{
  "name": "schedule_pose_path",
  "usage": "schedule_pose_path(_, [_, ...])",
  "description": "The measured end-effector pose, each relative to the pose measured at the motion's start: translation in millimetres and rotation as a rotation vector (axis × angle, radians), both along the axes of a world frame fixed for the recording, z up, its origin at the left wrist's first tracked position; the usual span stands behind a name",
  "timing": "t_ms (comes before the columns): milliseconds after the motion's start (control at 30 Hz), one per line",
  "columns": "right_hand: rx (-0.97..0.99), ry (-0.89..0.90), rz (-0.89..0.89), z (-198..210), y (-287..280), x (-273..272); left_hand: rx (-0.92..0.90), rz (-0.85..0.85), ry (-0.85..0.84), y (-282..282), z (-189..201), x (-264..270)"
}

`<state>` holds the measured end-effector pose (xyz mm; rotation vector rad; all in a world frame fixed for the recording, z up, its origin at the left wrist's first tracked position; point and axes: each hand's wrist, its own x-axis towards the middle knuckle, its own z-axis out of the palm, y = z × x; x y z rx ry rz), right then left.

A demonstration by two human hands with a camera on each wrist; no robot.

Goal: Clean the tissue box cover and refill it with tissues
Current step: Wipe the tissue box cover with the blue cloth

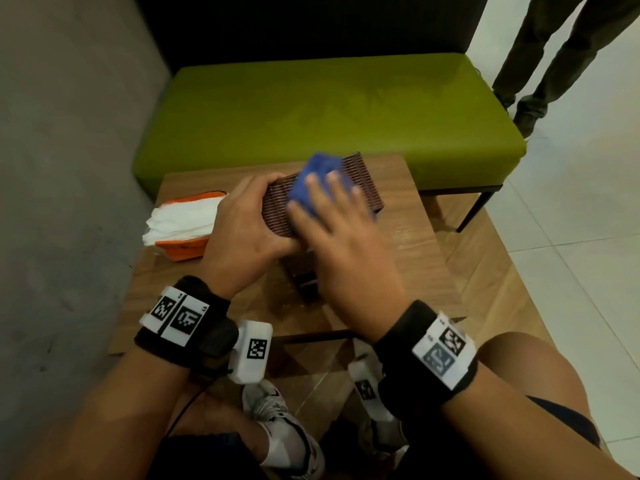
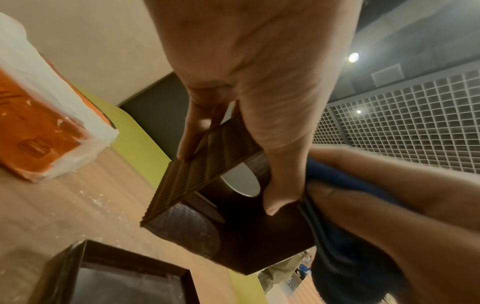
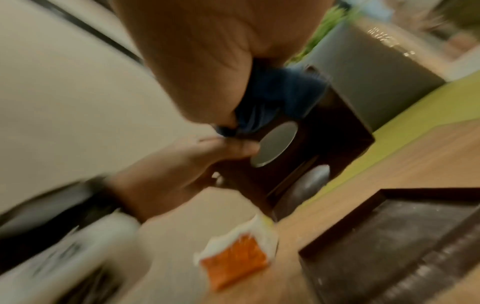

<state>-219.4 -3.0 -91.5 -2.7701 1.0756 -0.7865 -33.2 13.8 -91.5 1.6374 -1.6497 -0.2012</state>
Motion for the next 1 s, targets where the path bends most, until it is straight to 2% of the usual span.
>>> schedule_pose_path(67, [-0.041,0.047,0.145,-3,8,-8,-0.026,-0.003,-0.006,3,-2,1])
schedule_pose_path(100, [-0.053,0.018,0.15,-5,3,-16,-0.026,-0.008,0.001,6,-2,1])
schedule_pose_path(200, [-0.024,-0.126,-0.053,-9,-25,-39,-0.011,0.001,0.02,13,-1,0])
schedule_pose_path(267, [0.025,-0.204,-0.172,-7,-23,-36,0.003,-0.006,0.033,12,0,-4])
schedule_pose_path(300, [0.025,-0.209,-0.159,-7,-14,-28,0.003,-0.011,0.043,10,0,-6])
schedule_pose_path(400, [-0.031,-0.077,0.086,-12,10,-15,-0.002,-0.049,0.053,7,-2,-10])
schedule_pose_path(467, [-0.064,-0.095,0.067,-8,-1,-25,0.0,-0.042,0.097,10,-5,-7])
schedule_pose_path(500, [-0.05,-0.175,0.002,-7,-11,-32,-0.003,-0.03,0.128,12,-6,-5])
schedule_pose_path(567, [0.138,-0.487,-0.097,-3,-28,-45,-0.003,-0.011,0.175,16,-6,-3])
schedule_pose_path(633, [0.549,-0.821,-0.076,9,-34,-48,0.015,-0.009,0.223,17,-7,-1])
schedule_pose_path(667, [0.712,-0.928,-0.056,13,-36,-47,0.038,-0.009,0.258,17,-8,-1])
schedule_pose_path(700, [0.767,-0.951,-0.043,17,-36,-46,0.074,-0.013,0.282,15,-8,-1])
schedule_pose_path(867, [0.549,-0.77,0.02,26,-31,-37,0.191,-0.071,0.076,2,-15,-4])
schedule_pose_path(1000, [0.361,-0.576,0.08,24,-12,-15,0.145,-0.081,0.073,-6,-8,-13])
